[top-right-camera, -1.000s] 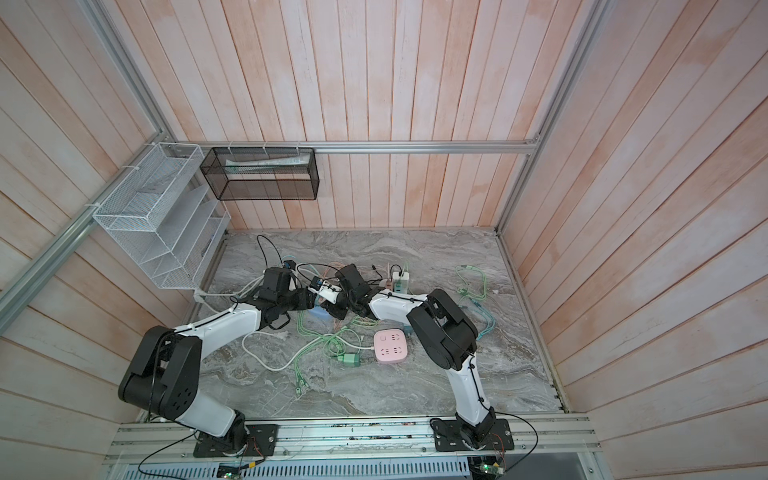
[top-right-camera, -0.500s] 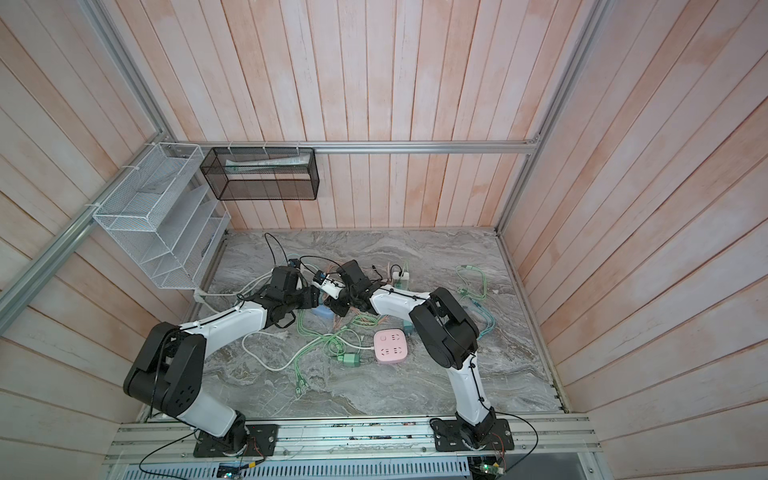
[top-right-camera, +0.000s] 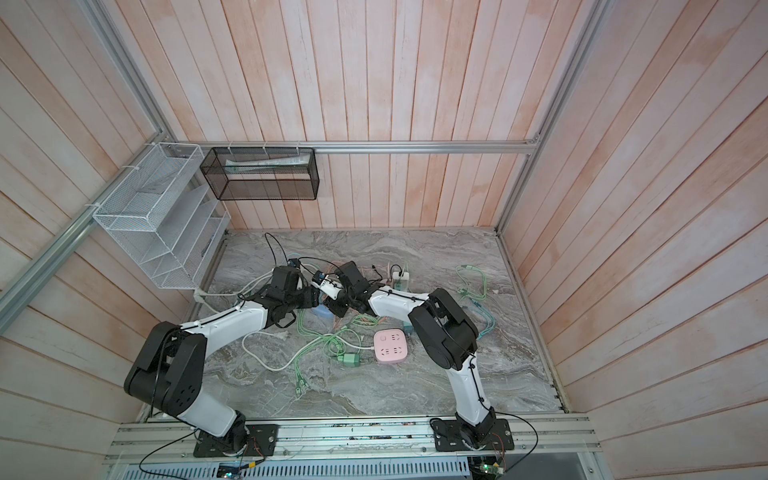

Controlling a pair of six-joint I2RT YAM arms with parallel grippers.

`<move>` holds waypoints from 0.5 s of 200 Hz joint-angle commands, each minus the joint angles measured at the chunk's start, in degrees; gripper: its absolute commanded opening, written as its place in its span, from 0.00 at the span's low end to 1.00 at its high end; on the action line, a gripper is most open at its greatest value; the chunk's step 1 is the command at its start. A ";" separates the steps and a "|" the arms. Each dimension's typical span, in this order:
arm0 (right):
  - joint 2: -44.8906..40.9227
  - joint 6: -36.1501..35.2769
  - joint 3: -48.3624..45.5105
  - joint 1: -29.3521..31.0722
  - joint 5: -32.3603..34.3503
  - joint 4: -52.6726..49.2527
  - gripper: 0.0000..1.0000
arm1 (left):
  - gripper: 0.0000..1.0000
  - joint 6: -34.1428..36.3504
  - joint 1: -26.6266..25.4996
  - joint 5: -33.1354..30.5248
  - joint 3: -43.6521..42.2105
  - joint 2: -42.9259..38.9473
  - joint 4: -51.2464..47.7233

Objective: Pull the plug off the socket

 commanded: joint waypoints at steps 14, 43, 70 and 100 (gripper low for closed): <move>-3.58 -0.84 -1.16 0.61 5.01 2.59 0.00 | 0.80 0.67 -0.05 -1.93 -1.03 3.72 -8.37; -3.58 2.45 -0.54 -0.68 1.75 2.83 0.00 | 0.80 0.53 -0.02 -2.02 -1.21 3.57 -8.46; -3.36 5.30 0.66 -1.33 -1.80 3.02 0.00 | 0.80 0.39 -0.06 -2.09 -1.30 3.46 -8.45; -3.23 5.71 0.77 -1.43 -1.51 3.03 0.00 | 0.80 0.39 -0.02 -2.11 -1.22 3.48 -8.53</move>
